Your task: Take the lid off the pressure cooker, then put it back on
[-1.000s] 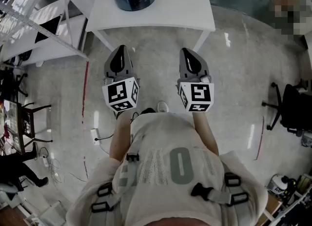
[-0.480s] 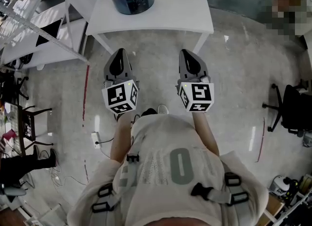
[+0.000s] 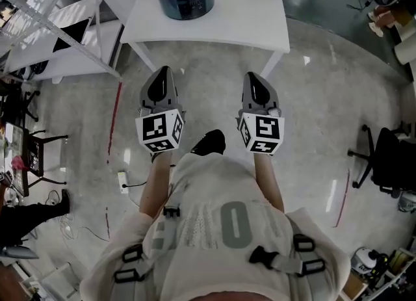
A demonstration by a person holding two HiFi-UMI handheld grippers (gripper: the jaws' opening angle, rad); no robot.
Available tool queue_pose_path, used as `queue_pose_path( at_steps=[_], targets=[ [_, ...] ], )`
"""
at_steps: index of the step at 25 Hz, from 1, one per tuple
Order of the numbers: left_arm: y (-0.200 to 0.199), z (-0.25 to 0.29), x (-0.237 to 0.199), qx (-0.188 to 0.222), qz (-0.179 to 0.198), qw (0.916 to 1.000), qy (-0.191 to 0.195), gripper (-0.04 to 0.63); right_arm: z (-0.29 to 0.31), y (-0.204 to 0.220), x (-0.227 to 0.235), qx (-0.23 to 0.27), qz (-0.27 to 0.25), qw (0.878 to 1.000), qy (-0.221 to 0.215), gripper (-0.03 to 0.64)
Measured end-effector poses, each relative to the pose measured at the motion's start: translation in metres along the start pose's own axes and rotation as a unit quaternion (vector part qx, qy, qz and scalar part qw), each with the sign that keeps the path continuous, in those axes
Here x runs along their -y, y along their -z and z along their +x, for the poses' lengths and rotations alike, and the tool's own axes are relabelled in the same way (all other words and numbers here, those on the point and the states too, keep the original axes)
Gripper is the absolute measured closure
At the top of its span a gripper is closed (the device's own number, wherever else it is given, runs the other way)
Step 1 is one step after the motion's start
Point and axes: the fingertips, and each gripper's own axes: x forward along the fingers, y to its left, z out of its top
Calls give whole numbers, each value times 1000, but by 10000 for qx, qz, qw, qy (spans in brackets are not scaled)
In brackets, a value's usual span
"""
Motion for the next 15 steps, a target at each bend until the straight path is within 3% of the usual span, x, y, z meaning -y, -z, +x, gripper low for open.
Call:
queue_pose_path(
  at_steps=[4,15],
  targets=[
    [1,6,-12,-72,-159,9997,-152,577,-2,-2,0,38,19,10000,-69,611],
    [-10,21,-9,6,-79,9999,-138,577,18,0,5,25,124,9998,-179,611]
  ],
)
